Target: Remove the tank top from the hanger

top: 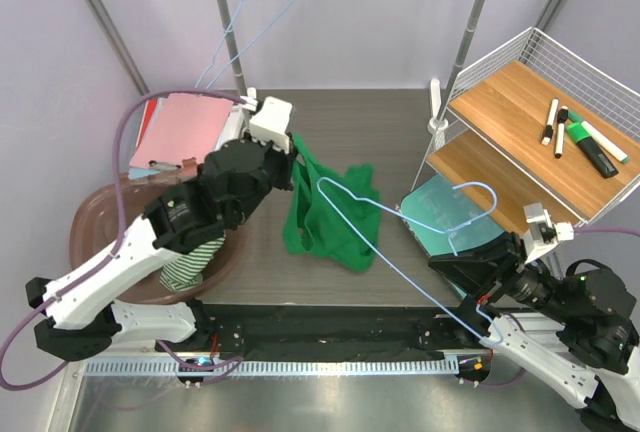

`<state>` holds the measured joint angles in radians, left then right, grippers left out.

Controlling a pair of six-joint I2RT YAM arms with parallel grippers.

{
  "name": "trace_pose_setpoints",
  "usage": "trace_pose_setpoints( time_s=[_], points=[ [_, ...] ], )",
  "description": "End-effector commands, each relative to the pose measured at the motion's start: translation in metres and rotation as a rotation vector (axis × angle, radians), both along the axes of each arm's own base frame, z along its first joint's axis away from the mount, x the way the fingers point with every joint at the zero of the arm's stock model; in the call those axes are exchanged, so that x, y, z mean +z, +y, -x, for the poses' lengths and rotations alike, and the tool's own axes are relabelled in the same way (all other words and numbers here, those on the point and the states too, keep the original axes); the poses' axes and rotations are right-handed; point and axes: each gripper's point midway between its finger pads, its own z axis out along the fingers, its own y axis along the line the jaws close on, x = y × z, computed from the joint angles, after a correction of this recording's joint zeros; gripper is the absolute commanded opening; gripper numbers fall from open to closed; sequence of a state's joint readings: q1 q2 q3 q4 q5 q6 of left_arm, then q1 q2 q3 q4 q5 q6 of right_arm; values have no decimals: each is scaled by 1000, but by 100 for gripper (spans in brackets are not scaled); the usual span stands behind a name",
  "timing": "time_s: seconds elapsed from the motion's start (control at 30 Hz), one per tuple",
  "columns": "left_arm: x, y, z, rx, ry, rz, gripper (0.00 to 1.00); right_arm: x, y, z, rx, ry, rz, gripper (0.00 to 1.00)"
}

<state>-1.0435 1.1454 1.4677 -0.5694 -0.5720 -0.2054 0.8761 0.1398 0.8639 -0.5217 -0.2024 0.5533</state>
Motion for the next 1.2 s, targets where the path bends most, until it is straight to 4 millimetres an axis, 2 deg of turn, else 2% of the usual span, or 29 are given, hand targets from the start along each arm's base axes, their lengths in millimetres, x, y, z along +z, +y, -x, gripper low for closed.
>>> trace_pose_setpoints(
  time_s=[0.0,0.07,0.1,0.17,0.2,0.27,0.3,0.37,0.4,0.47,0.5,0.57,0.6,0.7,0.8,0.87,0.9,0.93,0.97,1.0,1.03,1.07,1.1,1.13,1.17],
  points=[
    [79,39,-8,87,-142,83,0,12,-12,11,3,-14,-25,1],
    [103,51,-11,127,-198,78,0,10,-15,8,-17,-11,-26,1],
    [128,57,-12,139,-240,104,0,9,-15,7,-23,-9,-22,1],
    [152,65,-14,163,-293,98,0,8,-15,3,-43,-7,-15,1],
    [181,83,-10,203,-352,106,0,7,-15,2,-47,-5,-8,1],
    [202,92,-11,239,-398,97,0,5,-15,-1,-58,-2,7,1],
    [226,107,-5,266,-449,124,0,5,-15,-1,-61,3,17,1],
    [245,115,-1,282,-492,144,0,4,-16,-4,-77,0,27,1],
    [263,125,6,299,-532,191,0,5,-16,-4,-77,2,29,1],
    [278,136,9,330,-581,185,0,7,-17,-6,-86,-4,33,1],
    [296,148,15,357,-625,231,0,7,-17,-7,-91,-5,33,1],
    [311,157,17,391,-677,212,0,7,-15,-10,-96,-2,45,1],
    [328,170,27,412,-718,259,0,7,-13,-11,-94,-6,53,1],
    [347,190,34,482,-783,239,0,7,-5,-15,-83,1,79,1],
    [350,208,39,566,-819,187,0,7,2,-19,-75,3,94,1],
    [344,220,41,623,-806,144,0,5,6,-21,-70,10,104,1],
    [338,215,35,632,-798,125,0,5,7,-22,-67,7,105,1],
    [335,226,42,648,-796,131,0,4,8,-23,-66,5,111,1],
    [330,231,42,674,-782,132,0,4,9,-23,-63,7,112,1],
    [316,221,33,670,-756,89,0,4,11,-23,-60,8,115,1],
    [312,235,42,684,-753,108,0,4,12,-23,-54,6,115,1],
    [307,237,43,695,-746,118,0,2,14,-23,-49,11,120,1],
    [289,230,35,699,-714,74,0,3,14,-23,-46,9,121,1],
    [284,240,42,709,-710,90,0,3,15,-23,-41,9,119,1],
    [278,241,42,715,-706,98,0,2,16,-22,-35,13,119,1]
  ],
)
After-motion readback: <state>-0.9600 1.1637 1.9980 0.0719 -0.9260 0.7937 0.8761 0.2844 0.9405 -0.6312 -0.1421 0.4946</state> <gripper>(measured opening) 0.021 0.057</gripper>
